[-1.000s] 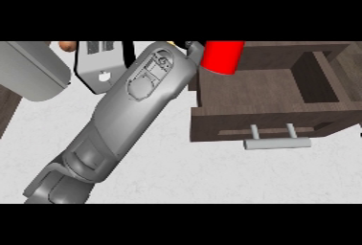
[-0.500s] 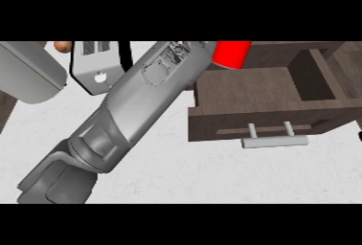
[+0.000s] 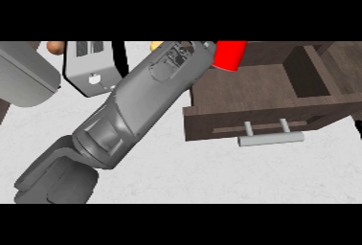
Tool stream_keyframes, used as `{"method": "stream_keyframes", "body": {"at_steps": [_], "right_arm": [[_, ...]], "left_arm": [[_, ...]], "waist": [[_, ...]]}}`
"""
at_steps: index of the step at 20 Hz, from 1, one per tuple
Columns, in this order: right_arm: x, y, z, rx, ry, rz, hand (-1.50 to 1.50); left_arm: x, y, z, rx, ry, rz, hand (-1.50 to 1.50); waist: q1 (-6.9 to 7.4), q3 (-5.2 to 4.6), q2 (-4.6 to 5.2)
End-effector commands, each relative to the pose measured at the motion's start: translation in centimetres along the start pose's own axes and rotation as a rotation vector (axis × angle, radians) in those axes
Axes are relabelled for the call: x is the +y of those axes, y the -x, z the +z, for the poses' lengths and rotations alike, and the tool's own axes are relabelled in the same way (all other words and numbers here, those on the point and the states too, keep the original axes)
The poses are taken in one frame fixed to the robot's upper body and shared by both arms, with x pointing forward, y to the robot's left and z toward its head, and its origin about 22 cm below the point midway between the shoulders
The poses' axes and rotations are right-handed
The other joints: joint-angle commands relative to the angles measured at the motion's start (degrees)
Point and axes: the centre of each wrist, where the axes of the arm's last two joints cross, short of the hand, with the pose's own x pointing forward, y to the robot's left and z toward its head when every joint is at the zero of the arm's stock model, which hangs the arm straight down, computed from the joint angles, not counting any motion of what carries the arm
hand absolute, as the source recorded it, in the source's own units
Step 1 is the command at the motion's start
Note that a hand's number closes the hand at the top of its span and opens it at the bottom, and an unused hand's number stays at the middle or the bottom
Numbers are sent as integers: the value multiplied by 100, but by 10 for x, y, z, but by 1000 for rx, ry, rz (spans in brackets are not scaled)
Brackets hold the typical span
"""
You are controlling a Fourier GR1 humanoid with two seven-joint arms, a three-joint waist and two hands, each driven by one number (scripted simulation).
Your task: Pick up the can, place it into the drawer and close the drawer
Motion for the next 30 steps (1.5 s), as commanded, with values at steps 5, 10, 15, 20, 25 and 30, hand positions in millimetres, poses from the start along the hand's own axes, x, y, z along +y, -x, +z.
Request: {"method": "stream_keyframes", "body": {"at_steps": [5,10,15,20,25,30], "right_arm": [[0,-1,-5,-19,-18,0,-150],[-4,-1,-10,-25,1,28,-150],[11,-4,-12,-55,-4,-5,-150],[11,-4,-14,-37,-28,-2,-150],[10,-4,-13,-41,-47,3,-150],[15,-8,-15,-62,-45,19,-150]], "left_arm": [[-5,21,4,0,-41,-58,150],[-1,25,-1,-2,-28,-92,150],[3,40,-1,-25,-59,-138,150],[6,63,4,1,-100,-127,-150],[5,55,1,-9,-147,-144,-150],[2,61,7,-8,-184,-118,-150]], "waist": [[-107,1,1],[-105,2,25],[-187,1,60],[-234,1,77],[-311,4,90],[-298,0,66]]}}
